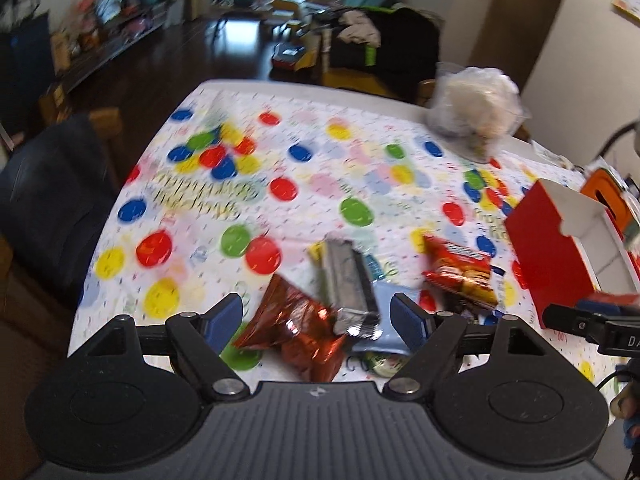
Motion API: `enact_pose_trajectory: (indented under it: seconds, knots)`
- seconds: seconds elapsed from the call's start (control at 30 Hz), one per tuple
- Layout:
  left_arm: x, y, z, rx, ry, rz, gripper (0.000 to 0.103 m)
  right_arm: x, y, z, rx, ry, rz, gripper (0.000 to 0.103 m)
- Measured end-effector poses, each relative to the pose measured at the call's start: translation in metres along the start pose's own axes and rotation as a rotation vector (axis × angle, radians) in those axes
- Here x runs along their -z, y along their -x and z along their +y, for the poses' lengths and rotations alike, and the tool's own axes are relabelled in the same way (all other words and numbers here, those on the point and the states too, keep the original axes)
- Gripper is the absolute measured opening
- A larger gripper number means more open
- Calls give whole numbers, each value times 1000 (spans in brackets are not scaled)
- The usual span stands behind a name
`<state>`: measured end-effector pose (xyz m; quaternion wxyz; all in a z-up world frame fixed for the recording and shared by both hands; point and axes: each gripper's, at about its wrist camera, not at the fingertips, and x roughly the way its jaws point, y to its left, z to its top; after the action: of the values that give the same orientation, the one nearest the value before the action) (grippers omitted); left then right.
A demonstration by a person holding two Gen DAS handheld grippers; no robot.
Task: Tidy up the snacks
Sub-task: 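Grasp the brown Oreo bag with left tool while right tool grasps black sesame packet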
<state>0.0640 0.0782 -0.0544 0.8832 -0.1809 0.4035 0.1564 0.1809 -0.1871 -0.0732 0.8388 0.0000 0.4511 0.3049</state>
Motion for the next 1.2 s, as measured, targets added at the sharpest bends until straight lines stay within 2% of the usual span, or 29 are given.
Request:
enact_pose_trajectory:
  seconds: [0.2, 0.37, 0.47, 0.6, 0.73, 0.93, 1.07, 1.2]
  knots:
    - [-2, -24, 19, -44, 118, 81, 81, 1, -28, -3, 38, -55, 80, 96]
    - [-5, -46, 31, -48, 252, 150, 81, -2, -52, -7, 51, -136, 142, 88]
    - [-7, -58, 33, -52, 316, 188, 81, -3, -62, -7, 81, -158, 163, 82]
    - [-7, -75, 42, -81, 428, 240, 81, -6, -75, -7, 73, -198, 188, 75]
    - [-8, -86, 49, -96, 530, 260, 81, -9, -83, -4, 76, -196, 197, 72]
    - [-12, -101, 49, -150, 611, 278, 81, -13, -93, 0, 77, -193, 227, 68]
    - [-12, -111, 43, -168, 621, 295, 81, -14, -98, 3, 74, -181, 238, 67]
    - [-11, -119, 36, -199, 589, 301, 81, -13, -104, 4, 84, -160, 252, 63]
